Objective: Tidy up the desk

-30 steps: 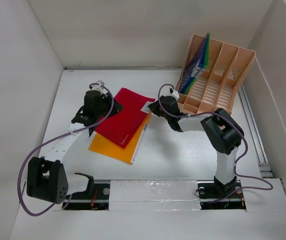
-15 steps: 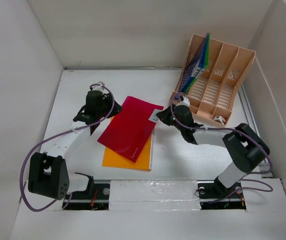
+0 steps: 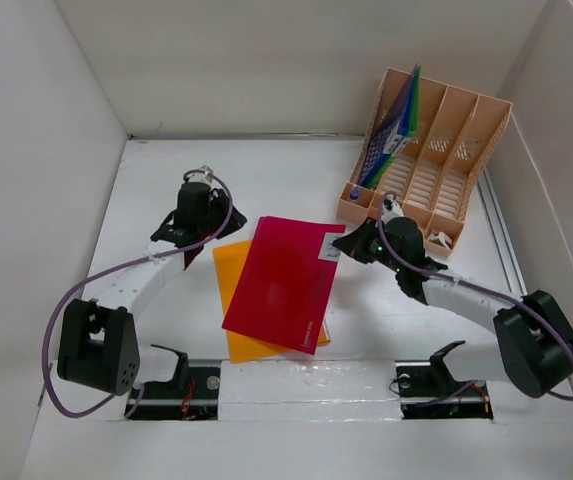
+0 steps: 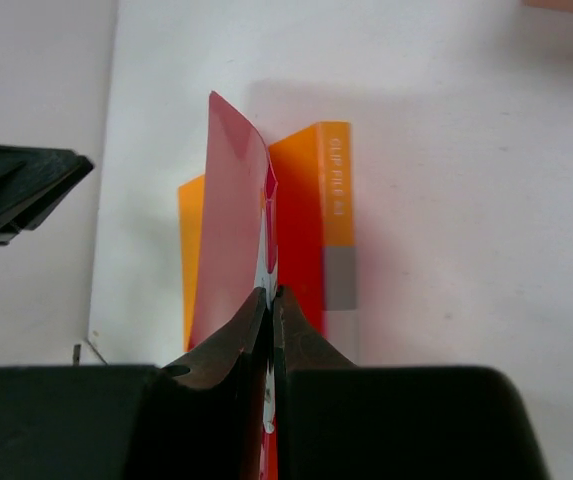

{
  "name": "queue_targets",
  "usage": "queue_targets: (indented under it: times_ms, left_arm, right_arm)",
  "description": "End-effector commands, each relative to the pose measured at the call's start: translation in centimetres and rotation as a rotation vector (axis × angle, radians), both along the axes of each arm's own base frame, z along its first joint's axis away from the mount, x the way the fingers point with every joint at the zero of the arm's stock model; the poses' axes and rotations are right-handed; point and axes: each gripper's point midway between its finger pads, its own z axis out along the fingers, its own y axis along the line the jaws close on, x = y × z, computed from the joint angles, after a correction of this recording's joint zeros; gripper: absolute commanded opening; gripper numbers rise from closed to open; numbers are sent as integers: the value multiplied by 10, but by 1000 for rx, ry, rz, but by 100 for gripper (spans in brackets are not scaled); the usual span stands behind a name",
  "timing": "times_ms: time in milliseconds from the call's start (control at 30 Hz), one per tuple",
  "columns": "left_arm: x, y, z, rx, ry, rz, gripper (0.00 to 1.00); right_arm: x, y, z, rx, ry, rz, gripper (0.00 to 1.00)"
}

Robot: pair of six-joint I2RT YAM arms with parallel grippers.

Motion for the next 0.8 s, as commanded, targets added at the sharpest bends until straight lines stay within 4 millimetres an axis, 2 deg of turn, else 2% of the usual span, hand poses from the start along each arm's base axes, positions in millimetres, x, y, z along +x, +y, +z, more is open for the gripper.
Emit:
queue_targets:
  times_ms: [0, 67, 167, 233, 267, 300, 400, 467, 500, 567, 633, 667, 700, 767]
  left_arm:
    - [1, -14, 4, 28, -3, -36, 24]
    - [-3, -23, -10, 12, 43, -68, 23]
    - [-5, -29, -25, -9, 97, -80, 22]
    - [-8, -28, -36, 0, 130, -83, 20]
    - [-9, -28, -39, 0, 138, -83, 19]
    - [-11, -27, -43, 2, 149, -83, 18]
    - [-12, -27, -52, 13, 179, -80, 14]
    - [-12, -26, -63, 28, 209, -78, 10]
    - [-12, -26, -63, 25, 211, -75, 10]
    - [-14, -28, -69, 18, 228, -85, 8]
    - [-15, -29, -77, 14, 251, -84, 4]
    - [-17, -31, -81, 11, 269, -99, 0]
    - [-17, -31, -82, 12, 271, -99, 0]
    - [-18, -33, -85, 8, 284, -106, 0]
  right_arm:
    - [-3, -19, -34, -85, 87, -2, 0]
    - [-3, -18, -56, -96, 146, 29, 0]
    - [4, -11, -58, -59, 146, 50, 0]
    - [8, -9, -58, -35, 136, 58, 24]
    - [8, -7, -56, -27, 129, 68, 32]
    - [8, -6, -57, -23, 124, 72, 48]
    - [4, -6, -62, -19, 134, 79, 64]
    - [-5, -6, -72, -4, 156, 91, 69]
    - [-3, -4, -67, 8, 137, 100, 70]
    - [-13, 1, -76, 33, 171, 124, 72]
    - [-19, 11, -76, 68, 170, 154, 73]
    - [-28, 19, -85, 80, 194, 185, 73]
    - [-26, 20, -81, 88, 174, 187, 73]
    - [-33, 27, -93, 96, 214, 210, 73]
